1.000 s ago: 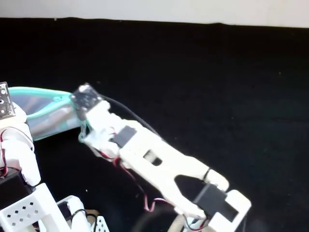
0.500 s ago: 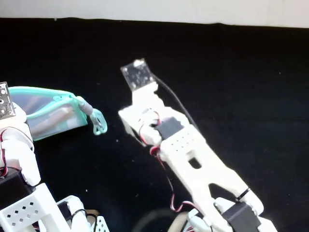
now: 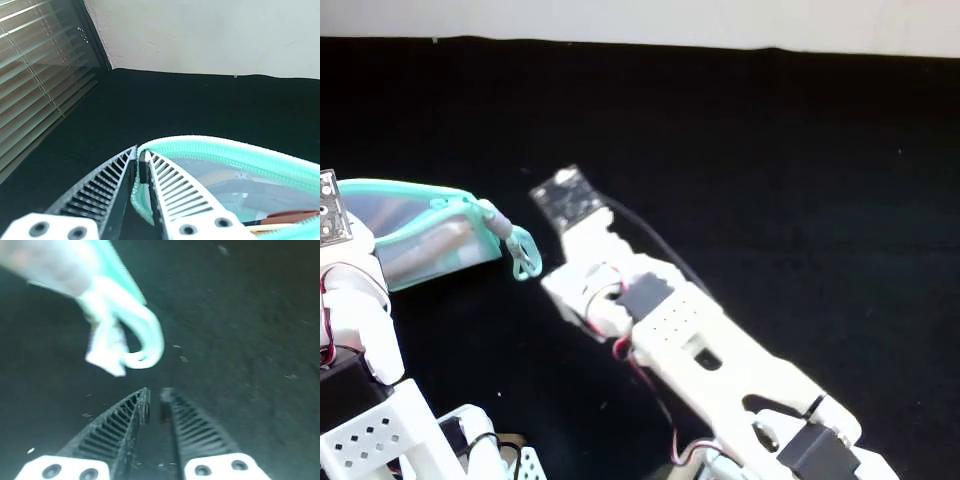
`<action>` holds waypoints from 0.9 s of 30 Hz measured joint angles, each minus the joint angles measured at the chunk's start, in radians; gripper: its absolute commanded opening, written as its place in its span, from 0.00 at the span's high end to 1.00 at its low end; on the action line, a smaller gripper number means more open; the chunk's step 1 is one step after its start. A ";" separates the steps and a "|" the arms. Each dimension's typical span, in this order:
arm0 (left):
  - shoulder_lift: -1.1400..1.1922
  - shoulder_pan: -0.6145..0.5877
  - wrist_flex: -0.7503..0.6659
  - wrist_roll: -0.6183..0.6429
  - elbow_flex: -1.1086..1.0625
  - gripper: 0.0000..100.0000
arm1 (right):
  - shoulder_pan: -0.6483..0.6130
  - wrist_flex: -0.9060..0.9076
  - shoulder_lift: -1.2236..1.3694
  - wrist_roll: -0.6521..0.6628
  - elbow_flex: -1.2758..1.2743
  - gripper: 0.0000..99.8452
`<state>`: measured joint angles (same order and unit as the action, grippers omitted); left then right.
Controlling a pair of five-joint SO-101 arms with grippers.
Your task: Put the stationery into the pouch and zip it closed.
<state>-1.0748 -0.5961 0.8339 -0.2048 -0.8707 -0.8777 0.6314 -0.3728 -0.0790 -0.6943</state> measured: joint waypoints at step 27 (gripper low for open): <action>0.000 0.000 0.000 0.000 0.000 0.99 | -0.092 -0.649 0.000 0.000 -0.285 0.77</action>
<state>-1.0748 -0.5961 0.8339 -0.2048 -0.8707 -0.9697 -0.0176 -0.3728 -0.0790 -0.9797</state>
